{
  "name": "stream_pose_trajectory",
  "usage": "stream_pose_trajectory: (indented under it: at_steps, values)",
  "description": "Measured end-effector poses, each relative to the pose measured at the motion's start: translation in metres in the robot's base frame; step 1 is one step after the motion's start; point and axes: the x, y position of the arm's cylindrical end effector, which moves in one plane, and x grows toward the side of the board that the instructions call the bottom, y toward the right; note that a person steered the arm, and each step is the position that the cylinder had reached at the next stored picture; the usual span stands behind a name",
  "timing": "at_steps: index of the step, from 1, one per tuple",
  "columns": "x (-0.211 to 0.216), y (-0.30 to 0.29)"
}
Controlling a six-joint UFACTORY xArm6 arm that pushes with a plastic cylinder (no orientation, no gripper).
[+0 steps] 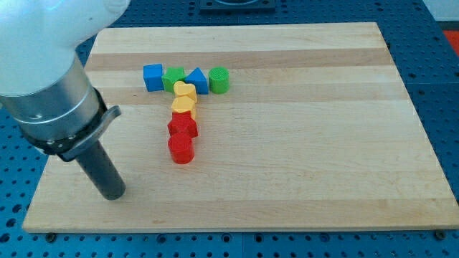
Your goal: Move red circle at top right corner
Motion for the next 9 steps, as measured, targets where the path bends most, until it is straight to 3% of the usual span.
stream_pose_trajectory:
  at_steps: [5, 7, 9]
  values:
    - [0.0, -0.01]
    - [-0.044, -0.026]
    - [-0.051, 0.056]
